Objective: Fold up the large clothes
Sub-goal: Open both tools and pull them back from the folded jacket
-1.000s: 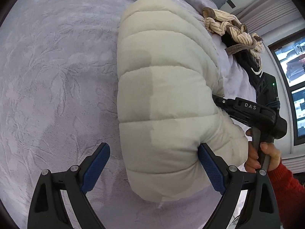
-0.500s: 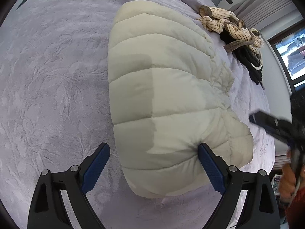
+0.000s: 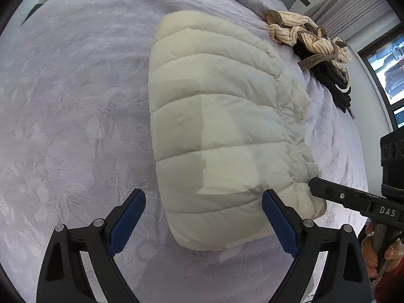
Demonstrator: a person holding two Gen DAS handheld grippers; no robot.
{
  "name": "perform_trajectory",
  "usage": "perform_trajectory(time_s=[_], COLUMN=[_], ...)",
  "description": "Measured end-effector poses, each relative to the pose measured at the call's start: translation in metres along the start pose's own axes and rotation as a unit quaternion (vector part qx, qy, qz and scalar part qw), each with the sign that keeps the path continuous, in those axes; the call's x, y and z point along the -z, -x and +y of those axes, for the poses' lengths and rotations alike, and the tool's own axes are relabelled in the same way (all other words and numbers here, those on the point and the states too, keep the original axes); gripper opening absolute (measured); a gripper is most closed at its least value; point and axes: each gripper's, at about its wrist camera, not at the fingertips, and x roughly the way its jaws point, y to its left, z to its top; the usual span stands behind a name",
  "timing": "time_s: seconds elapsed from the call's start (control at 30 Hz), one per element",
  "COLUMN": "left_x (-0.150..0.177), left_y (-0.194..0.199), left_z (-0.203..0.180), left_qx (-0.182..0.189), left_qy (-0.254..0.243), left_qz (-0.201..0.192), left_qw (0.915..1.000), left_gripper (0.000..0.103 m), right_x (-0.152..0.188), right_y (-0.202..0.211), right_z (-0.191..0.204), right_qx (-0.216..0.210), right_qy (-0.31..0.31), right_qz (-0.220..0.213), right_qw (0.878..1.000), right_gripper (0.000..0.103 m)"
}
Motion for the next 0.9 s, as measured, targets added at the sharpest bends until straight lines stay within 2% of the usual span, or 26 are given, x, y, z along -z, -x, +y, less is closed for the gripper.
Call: perform_trajectory(time_s=[0.1,0.3,0.33,0.4,0.43,0.47,0.57,0.63,0.7,0.73,0.77,0.83,0.9], left_x=[0.001,0.005,0.007,0.010,0.011,0.011,0.015,0.017,0.018,0.018,0.018,0.019,0.018], left_y=[0.015,0.039,0.045,0.055,0.059,0.061,0.076,0.092,0.102,0.107,0.113,0.122,0.131], left_z=[-0.004,-0.011,-0.012,-0.013,-0.013,-0.014,-0.015,-0.017,-0.015,-0.013,-0.011,-0.013,-0.019], left_qx=[-0.031,-0.079,-0.086,-0.092,-0.091,-0.091,-0.114,-0.132,-0.127,-0.120,-0.109,-0.112,-0.135], left_qy=[-0.004,-0.004,-0.005,-0.004,-0.001,0.002,0.009,0.012,0.024,0.032,0.041,0.043,0.031], left_qz=[-0.014,-0.016,-0.023,-0.029,-0.027,-0.025,-0.041,-0.061,-0.062,-0.058,-0.055,-0.060,-0.069], left_qw=[0.9994,0.9967,0.9960,0.9954,0.9955,0.9955,0.9926,0.9893,0.9897,0.9906,0.9917,0.9909,0.9880], left_gripper=[0.094,0.094,0.094,0.094,0.096,0.103,0.103,0.103,0.103,0.103,0.103,0.103,0.103], right_x=[-0.002,-0.001,-0.001,0.002,0.004,0.005,0.009,0.012,0.016,0.018,0.019,0.024,0.027], right_y=[0.006,0.030,0.034,0.042,0.046,0.049,0.058,0.066,0.075,0.080,0.083,0.094,0.101], right_z=[0.007,0.028,0.031,0.037,0.041,0.044,0.051,0.056,0.063,0.067,0.071,0.081,0.086], right_qx=[0.004,0.027,0.032,0.043,0.048,0.053,0.071,0.086,0.107,0.118,0.129,0.145,0.147], right_qy=[0.000,0.003,0.003,0.002,0.003,0.005,0.005,0.003,0.005,0.009,0.012,0.021,0.022], right_qz=[-0.004,-0.023,-0.026,-0.034,-0.039,-0.043,-0.049,-0.055,-0.072,-0.081,-0.089,-0.112,-0.129], right_qw=[1.000,0.999,0.999,0.999,0.998,0.998,0.996,0.995,0.992,0.990,0.988,0.983,0.980], right_gripper=[0.021,0.023,0.026,0.052,0.055,0.056,0.056,0.064,0.089,0.092,0.101,0.103,0.103])
